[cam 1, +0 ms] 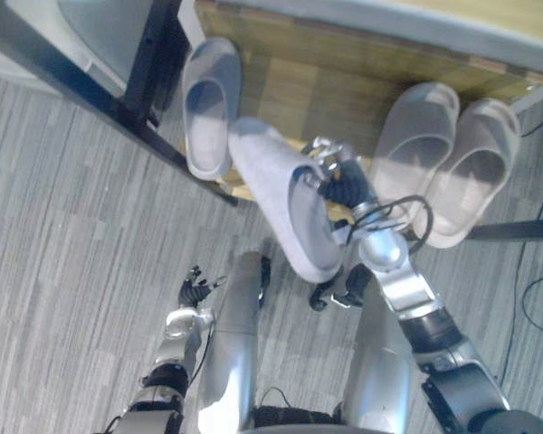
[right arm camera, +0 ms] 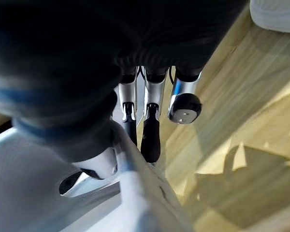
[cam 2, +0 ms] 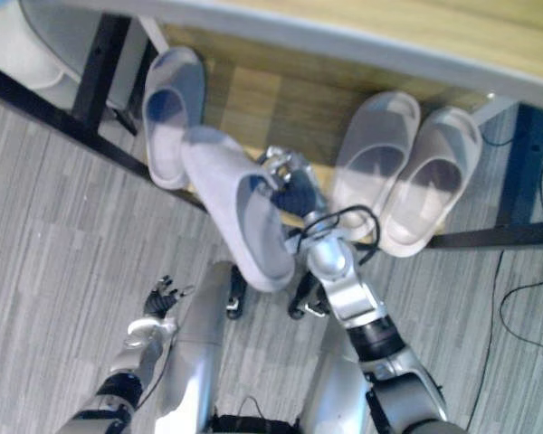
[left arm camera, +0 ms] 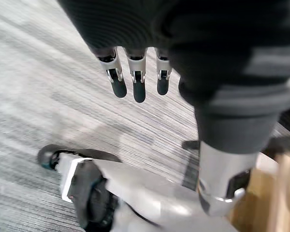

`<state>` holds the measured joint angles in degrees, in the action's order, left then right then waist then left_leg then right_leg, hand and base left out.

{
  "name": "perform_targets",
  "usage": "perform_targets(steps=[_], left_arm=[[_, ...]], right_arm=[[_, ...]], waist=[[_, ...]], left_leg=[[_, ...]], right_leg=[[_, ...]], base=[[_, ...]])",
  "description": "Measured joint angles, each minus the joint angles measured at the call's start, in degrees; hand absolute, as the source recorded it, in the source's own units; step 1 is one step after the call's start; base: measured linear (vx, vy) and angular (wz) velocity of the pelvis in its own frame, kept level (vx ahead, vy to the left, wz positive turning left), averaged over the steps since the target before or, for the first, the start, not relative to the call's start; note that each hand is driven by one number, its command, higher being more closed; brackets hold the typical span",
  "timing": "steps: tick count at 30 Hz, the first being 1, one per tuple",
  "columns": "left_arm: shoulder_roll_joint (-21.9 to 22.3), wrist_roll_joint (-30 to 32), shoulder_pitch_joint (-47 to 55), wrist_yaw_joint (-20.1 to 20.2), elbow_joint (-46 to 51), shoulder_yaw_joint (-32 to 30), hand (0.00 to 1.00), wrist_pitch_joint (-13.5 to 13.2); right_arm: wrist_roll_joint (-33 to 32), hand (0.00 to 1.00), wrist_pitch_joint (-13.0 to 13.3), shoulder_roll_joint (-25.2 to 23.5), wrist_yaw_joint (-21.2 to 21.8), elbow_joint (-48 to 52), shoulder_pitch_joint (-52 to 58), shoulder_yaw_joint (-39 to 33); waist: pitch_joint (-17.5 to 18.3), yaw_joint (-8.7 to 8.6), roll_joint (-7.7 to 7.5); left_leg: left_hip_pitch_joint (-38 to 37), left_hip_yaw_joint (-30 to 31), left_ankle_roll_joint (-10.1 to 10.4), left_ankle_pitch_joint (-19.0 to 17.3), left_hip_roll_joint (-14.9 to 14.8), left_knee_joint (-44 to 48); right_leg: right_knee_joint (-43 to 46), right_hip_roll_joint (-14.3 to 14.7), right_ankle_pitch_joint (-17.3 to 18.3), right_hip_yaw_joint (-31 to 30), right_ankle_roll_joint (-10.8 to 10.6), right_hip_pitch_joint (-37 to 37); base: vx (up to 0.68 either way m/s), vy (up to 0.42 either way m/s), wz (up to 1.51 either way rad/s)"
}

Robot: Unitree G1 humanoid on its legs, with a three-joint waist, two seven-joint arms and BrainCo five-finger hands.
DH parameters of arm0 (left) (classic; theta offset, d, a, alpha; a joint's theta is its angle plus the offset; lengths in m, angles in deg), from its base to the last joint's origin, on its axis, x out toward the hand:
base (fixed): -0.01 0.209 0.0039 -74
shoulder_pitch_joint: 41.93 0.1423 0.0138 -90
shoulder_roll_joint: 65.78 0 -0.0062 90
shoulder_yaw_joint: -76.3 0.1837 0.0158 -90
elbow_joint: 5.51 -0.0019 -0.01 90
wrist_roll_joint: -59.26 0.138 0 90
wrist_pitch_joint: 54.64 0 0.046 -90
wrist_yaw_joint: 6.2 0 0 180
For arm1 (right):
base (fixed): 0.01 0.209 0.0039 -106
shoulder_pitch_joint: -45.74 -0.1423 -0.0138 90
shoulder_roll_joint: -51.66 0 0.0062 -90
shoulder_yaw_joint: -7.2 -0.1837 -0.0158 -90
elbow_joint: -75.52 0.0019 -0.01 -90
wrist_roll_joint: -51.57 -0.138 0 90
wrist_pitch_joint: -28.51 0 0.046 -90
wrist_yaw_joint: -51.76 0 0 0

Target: Organize the slippers on the shoe rack

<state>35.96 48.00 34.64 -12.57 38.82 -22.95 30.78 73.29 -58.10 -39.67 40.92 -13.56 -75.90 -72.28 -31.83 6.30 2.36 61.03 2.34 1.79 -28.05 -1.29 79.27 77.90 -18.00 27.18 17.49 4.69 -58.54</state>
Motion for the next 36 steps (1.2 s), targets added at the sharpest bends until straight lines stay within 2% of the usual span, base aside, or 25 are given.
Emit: perform_targets(steps=[2,8,14,20,24,25,36], left_arm=[[0.9,0.0,0.4,-0.1,1.3,-1.3,0.0,0.0],[3.5,-0.1,1.1,-0.2,5.8,-5.5,0.0,0.2],[4.4,-0.1,1.2,-1.1,7.8,-5.7,0.0,0.5],[5.0,-0.1,1.2,-1.1,9.1,-5.5,0.0,1.1],[5.1,-0.1,1.2,-1.1,9.5,-5.3,0.0,1.3],[5.1,-0.1,1.2,-1.1,9.5,-5.3,0.0,1.3],[5.0,-0.2,1.3,-1.2,10.2,-4.6,0.0,1.6]], right_arm=[[1.0,1.0,-0.7,-1.2,-1.2,0.0,-0.5,-1.7],[5.4,1.0,-5.9,-4.8,-6.9,0.3,-5.3,-8.2],[7.6,1.0,-10.3,-8.0,-10.7,0.3,-10.1,-11.2],[7.5,1.0,-12.4,-8.0,-11.7,0.1,-13.9,-12.8],[7.3,1.0,-12.8,-8.1,-11.9,-3.1,-16.1,-14.5],[7.3,0.0,-12.9,-8.1,-11.9,-4.1,-16.5,-14.8],[5.1,0.0,-13.7,-8.5,-12.9,-7.1,-17.8,-15.1]], waist=[[0.0,0.17,-0.09],[0.0,0.61,-0.23],[-0.1,1.65,-0.29],[-0.1,2.77,-0.31],[0.0,3.14,-0.46],[0.0,3.19,-0.46],[0.1,3.55,-0.63]], left_leg=[[0.6,0.2,0.3,-0.2,0.0,0.8],[3.9,0.4,0.7,-0.4,-0.7,3.0],[5.0,0.5,1.1,-0.5,-1.1,3.6],[5.2,0.6,1.2,-0.5,-1.0,3.6],[5.3,0.7,1.4,-0.4,-0.9,3.6],[5.3,0.8,1.4,-0.4,-0.9,3.6],[6.0,0.8,1.9,-0.1,-0.8,3.7]], right_leg=[[0.8,-0.1,0.4,0.0,0.1,-0.5],[3.3,-0.7,1.1,0.4,0.4,-3.6],[4.2,-0.8,1.7,0.6,0.5,-4.7],[4.3,-0.9,1.9,0.7,0.4,-4.7],[4.3,-1.0,2.0,0.8,0.3,-4.7],[4.3,-1.1,2.0,0.9,0.2,-4.7],[4.8,-1.3,2.1,0.9,0.1,-5.3]], base=[[-0.02,-0.01,0.03],[-0.03,-0.011,0.01],[-0.01,-0.006,0.0],[0.0,-0.004,0.01],[0.0,0.0,0.0],[-0.02,0.016,0.03],[0.0,0.003,0.01]])
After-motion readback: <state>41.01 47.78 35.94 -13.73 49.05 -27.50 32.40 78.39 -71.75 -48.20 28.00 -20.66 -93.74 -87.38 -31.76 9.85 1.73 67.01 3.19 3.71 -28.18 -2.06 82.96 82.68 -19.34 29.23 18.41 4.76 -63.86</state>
